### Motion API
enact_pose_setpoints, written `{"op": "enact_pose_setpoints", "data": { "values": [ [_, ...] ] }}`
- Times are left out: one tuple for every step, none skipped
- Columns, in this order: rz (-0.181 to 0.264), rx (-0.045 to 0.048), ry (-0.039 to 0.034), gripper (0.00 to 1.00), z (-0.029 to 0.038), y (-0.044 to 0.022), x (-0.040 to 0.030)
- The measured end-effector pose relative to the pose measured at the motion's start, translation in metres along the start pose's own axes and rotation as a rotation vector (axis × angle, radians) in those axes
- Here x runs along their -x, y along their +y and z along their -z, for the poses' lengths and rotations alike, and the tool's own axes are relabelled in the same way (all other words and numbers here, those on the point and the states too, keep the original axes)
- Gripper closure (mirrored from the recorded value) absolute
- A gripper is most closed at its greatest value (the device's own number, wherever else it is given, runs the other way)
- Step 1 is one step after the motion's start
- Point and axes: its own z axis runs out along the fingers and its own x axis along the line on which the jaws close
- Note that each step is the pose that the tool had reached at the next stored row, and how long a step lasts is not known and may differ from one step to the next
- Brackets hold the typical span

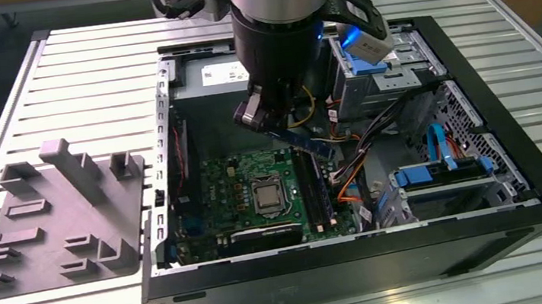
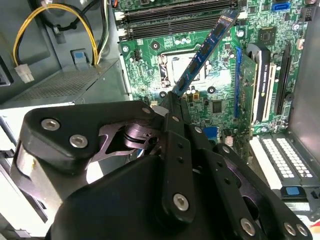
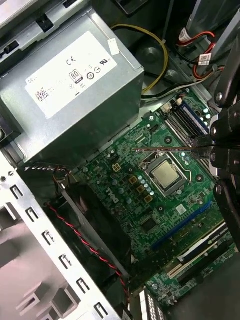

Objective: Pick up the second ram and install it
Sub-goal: 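Insert the second ram into the second slot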

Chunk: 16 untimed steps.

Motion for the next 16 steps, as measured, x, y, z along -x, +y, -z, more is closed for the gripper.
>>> {"op": "enact_pose_setpoints", "data": {
  "values": [
    [-0.009,-0.0007,-0.0005,0.88,0.0,0.0,0.0],
    [-0.018,-0.0014,-0.001,0.88,0.0,0.0,0.0],
    [-0.026,-0.0021,-0.0015,0.88,0.0,0.0,0.0],
    [-0.034,-0.0027,-0.002,0.88,0.0,0.0,0.0],
    [-0.041,-0.0033,-0.0024,0.88,0.0,0.0,0.0],
    [-0.048,-0.0038,-0.0029,0.88,0.0,0.0,0.0],
    [-0.054,-0.0044,-0.0032,0.88,0.0,0.0,0.0],
    [-0.062,-0.0049,-0.0036,0.88,0.0,0.0,0.0],
    [-0.069,-0.0055,-0.0041,0.88,0.0,0.0,0.0],
    [-0.076,-0.0061,-0.0046,0.88,0.0,-0.0001,0.0],
    [-0.083,-0.0066,-0.005,0.88,0.0,0.0,0.0],
    [-0.09,-0.0072,-0.0054,0.88,0.0,-0.0001,0.0],
    [-0.097,-0.0077,-0.0058,0.88,0.0,-0.0001,0.0],
    [-0.104,-0.0083,-0.0063,0.88,0.0,0.0,0.0],
    [-0.11,-0.0088,-0.0066,0.88,0.0,0.0,0.0],
    [-0.116,-0.0092,-0.007,0.88,0.0,-0.0001,0.0]
  ]
}}
